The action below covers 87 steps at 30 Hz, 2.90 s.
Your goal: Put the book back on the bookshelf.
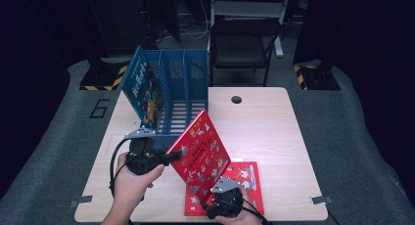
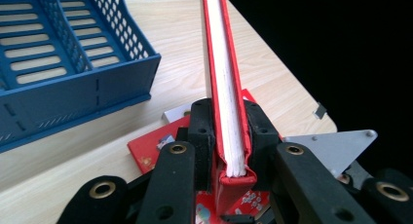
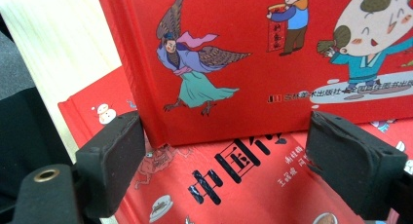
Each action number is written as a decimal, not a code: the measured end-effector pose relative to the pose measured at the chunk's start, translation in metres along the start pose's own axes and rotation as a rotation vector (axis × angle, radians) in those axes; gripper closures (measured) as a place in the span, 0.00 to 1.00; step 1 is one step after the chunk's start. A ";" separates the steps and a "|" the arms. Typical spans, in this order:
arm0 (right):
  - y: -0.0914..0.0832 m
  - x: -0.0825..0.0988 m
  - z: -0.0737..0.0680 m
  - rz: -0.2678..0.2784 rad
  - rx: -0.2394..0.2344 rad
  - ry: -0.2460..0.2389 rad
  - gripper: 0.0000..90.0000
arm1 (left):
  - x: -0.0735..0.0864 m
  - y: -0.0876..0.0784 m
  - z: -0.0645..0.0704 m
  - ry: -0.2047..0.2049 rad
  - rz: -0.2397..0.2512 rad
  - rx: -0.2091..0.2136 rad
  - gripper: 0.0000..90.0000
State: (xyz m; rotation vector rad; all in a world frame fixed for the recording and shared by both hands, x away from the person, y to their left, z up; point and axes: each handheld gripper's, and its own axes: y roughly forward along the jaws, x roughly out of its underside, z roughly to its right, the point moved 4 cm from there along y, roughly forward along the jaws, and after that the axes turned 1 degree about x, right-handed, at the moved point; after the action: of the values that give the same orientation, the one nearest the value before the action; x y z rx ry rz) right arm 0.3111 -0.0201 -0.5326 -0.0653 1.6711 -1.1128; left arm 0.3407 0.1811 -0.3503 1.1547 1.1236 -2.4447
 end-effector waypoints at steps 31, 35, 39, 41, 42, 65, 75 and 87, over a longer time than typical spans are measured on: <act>-0.007 -0.023 0.010 0.047 0.019 0.011 0.32 | -0.031 -0.009 0.010 0.016 -0.008 0.001 0.87; -0.011 -0.031 0.014 0.069 0.020 0.024 0.33 | -0.042 -0.012 0.012 0.023 -0.012 0.000 0.87; -0.013 -0.036 0.016 0.079 0.017 0.022 0.34 | -0.049 -0.015 0.014 0.032 -0.006 -0.008 0.87; -0.015 -0.042 0.019 0.090 0.028 0.035 0.34 | -0.053 -0.016 0.015 0.033 -0.005 -0.008 0.87; -0.016 -0.045 0.021 0.097 0.028 0.025 0.34 | -0.056 -0.018 0.015 0.033 -0.005 -0.008 0.87; -0.027 -0.095 0.039 0.108 -0.004 0.019 0.37 | -0.095 -0.046 0.011 0.021 0.035 -0.032 0.87; -0.026 -0.115 0.044 0.112 -0.017 0.014 0.38 | -0.109 -0.055 0.005 0.007 0.053 -0.050 0.87; -0.017 -0.142 0.044 0.120 -0.021 -0.030 0.41 | -0.123 -0.068 -0.008 -0.031 0.074 -0.087 0.87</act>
State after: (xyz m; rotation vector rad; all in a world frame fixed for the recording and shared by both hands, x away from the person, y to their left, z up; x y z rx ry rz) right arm 0.3978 0.0191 -0.4167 0.0048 1.6384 -0.9990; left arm 0.3952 0.2190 -0.2260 1.1094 1.1450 -2.3265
